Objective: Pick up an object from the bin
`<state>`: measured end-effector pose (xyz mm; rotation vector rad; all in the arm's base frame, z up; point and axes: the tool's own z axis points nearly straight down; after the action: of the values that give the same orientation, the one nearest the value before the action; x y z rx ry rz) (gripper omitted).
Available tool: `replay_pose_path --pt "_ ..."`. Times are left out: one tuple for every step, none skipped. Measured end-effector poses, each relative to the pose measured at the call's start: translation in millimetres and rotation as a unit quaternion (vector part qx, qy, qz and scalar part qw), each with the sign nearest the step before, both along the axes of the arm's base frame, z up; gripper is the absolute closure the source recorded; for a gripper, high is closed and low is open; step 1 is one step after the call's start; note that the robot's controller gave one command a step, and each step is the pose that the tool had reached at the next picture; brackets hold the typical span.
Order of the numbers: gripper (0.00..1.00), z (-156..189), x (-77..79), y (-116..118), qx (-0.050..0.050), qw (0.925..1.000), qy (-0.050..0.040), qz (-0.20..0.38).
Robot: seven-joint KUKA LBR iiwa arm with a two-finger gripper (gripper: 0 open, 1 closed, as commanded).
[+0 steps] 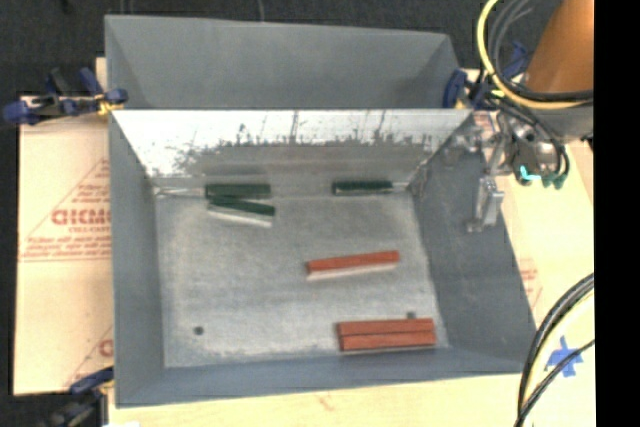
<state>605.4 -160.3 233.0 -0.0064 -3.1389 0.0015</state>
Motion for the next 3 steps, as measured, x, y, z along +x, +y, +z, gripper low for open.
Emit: replay_pose_path --pt "0.0 5.0 1.6 0.7 -0.001 1.0 -0.0041 0.002" --pt "0.0 -58.0 -31.1 10.4 -0.001 1.0 -0.0053 -0.002" --pt "0.0 -95.8 -15.1 50.3 -0.001 0.9998 -0.003 0.019"
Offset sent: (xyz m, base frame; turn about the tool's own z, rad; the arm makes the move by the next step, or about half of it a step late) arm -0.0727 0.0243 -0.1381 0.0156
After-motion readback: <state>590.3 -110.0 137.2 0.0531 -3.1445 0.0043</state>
